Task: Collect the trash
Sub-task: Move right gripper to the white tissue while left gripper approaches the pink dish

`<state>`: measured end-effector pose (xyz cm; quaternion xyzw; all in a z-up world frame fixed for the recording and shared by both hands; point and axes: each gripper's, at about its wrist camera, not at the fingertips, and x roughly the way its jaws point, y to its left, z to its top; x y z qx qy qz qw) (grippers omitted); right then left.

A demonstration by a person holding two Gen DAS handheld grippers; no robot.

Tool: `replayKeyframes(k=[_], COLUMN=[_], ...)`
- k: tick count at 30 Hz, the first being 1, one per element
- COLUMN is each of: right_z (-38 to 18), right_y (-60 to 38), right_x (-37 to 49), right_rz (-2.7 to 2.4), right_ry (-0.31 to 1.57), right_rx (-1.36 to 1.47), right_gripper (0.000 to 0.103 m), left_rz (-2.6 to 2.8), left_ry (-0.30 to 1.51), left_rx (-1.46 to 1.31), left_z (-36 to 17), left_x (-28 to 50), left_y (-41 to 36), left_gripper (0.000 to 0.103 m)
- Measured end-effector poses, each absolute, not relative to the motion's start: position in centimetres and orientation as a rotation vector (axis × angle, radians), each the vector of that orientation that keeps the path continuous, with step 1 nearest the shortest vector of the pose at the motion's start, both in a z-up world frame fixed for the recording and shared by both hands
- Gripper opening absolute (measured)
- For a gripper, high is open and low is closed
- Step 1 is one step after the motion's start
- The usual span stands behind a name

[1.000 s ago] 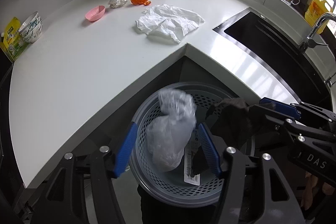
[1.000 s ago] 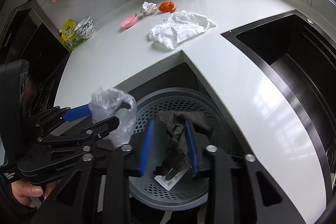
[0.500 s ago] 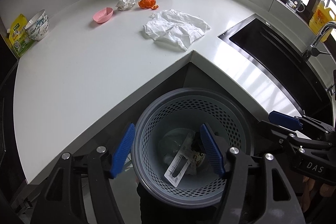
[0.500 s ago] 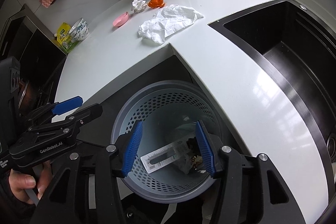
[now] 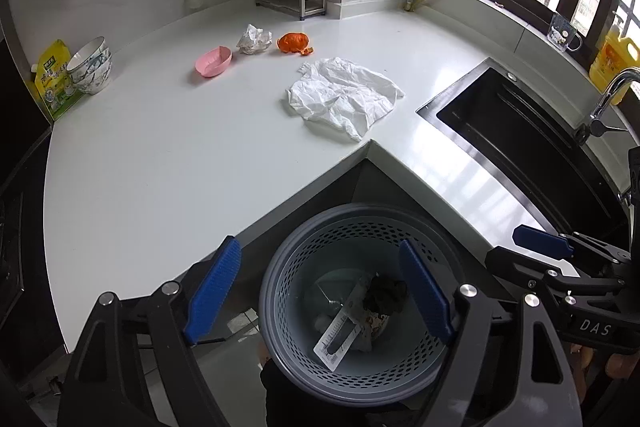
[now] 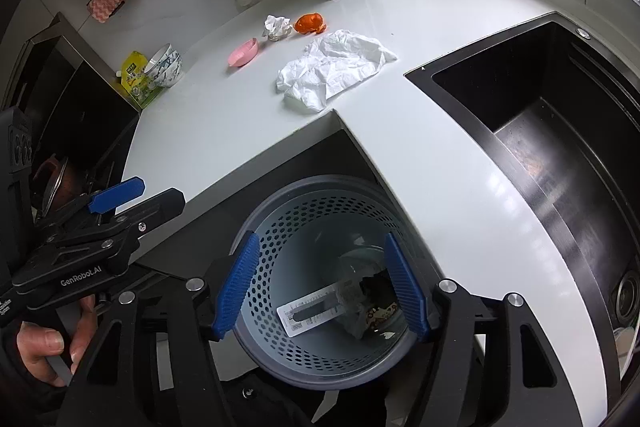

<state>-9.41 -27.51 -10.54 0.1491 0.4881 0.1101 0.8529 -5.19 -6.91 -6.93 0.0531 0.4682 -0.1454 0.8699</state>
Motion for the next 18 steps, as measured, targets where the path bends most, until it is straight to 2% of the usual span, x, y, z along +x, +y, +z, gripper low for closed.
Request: replayKeyframes(k=[18], right_z=[-9.2], right_y=[-28.2], right_x=[-9.9], right_rz=[0.23], right_ry=[0.98], right_rx=[0.355], right_gripper=[0.067], left_rz=[-0.262], left_ry=[0.96], left_rx=[0.1], left_z=[-4.9], left_x=[-5.2], left_y=[-6.0], left_gripper=[0.087])
